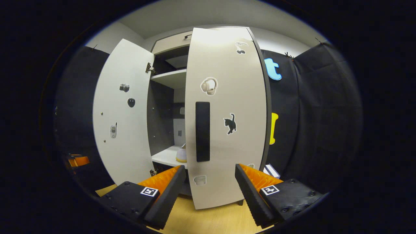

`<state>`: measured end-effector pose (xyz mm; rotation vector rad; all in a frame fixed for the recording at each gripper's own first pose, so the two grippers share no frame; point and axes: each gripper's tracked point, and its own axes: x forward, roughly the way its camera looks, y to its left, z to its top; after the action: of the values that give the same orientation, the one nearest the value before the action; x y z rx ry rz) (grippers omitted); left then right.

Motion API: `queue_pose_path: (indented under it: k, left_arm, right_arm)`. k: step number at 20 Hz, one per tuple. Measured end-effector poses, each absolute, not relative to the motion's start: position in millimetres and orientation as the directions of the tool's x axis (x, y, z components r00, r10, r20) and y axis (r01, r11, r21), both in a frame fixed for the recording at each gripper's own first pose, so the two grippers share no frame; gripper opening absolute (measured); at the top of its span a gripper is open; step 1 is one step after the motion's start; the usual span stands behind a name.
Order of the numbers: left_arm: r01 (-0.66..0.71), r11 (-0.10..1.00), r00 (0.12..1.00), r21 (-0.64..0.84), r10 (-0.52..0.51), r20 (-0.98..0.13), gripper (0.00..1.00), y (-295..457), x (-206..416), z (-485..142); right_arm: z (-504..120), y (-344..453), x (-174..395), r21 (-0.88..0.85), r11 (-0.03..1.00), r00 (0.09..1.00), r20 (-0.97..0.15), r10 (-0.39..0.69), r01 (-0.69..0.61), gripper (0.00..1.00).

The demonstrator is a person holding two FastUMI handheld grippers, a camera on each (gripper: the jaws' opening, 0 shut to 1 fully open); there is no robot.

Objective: Grab one shoe with the right hand and put it into the shoe cabinet, grab the other shoe with the left hand and put it into the shoe cabinet; then close the right door with the right hand and the left door with the left hand.

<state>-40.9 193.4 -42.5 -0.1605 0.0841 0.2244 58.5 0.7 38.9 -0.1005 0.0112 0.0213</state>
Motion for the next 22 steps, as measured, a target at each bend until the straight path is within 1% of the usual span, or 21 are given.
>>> queue_pose_path:
  k: [2, 6, 9, 10, 11, 14, 18, 19, 21, 22]
  left_arm:
    - [-0.231, 0.965, 0.972, -0.126, 0.221, -0.084, 0.95, 205, -35, -31]
    - [-0.135, 0.985, 0.990, -0.108, 0.130, -0.052, 0.95, 211, -7, 7]
    - [-0.067, 0.992, 0.998, -0.106, 0.066, -0.008, 0.94, 213, 19, 39]
    - [-0.054, 0.993, 0.999, -0.107, 0.055, 0.001, 0.93, 214, 28, 46]
    - [-0.044, 0.993, 0.999, -0.106, 0.045, 0.006, 0.94, 217, 39, 52]
    - [0.002, 0.996, 1.000, -0.094, -0.001, 0.008, 0.94, 220, 69, 67]
    - [0.067, 0.991, 0.998, -0.114, -0.064, 0.023, 0.95, 206, 84, 86]
    - [0.075, 0.992, 0.997, -0.103, -0.073, 0.029, 0.95, 203, 87, 92]
    - [0.121, 0.989, 0.993, -0.079, -0.120, 0.015, 0.94, 189, 92, 93]
    - [0.124, 0.991, 0.992, -0.053, -0.124, 0.016, 0.95, 189, 94, 94]
  right_arm:
    - [22, -3, 49, -0.083, 0.996, 0.999, -0.050, 0.003, -0.007, 0.98]
    - [-15, -14, 32, -0.040, 0.999, 0.990, -0.136, -0.041, 0.036, 0.99]
    - [-34, -16, 22, 0.018, 0.998, 0.981, -0.183, -0.059, 0.063, 0.99]
    - [-39, -17, 20, 0.030, 0.997, 0.979, -0.195, -0.067, 0.074, 0.98]
    - [-45, -20, 19, 0.039, 0.996, 0.975, -0.208, -0.076, 0.086, 0.98]
    - [-49, -23, 18, 0.054, 0.993, 0.972, -0.215, -0.095, 0.109, 0.98]
    - [-49, -24, 17, 0.053, 0.991, 0.970, -0.218, -0.108, 0.122, 0.98]
    - [-49, -25, 17, 0.056, 0.991, 0.970, -0.218, -0.110, 0.125, 0.98]
    - [-53, -28, 15, 0.064, 0.989, 0.968, -0.223, -0.116, 0.134, 0.98]
    - [-55, -30, 13, 0.068, 0.988, 0.967, -0.226, -0.121, 0.140, 0.98]
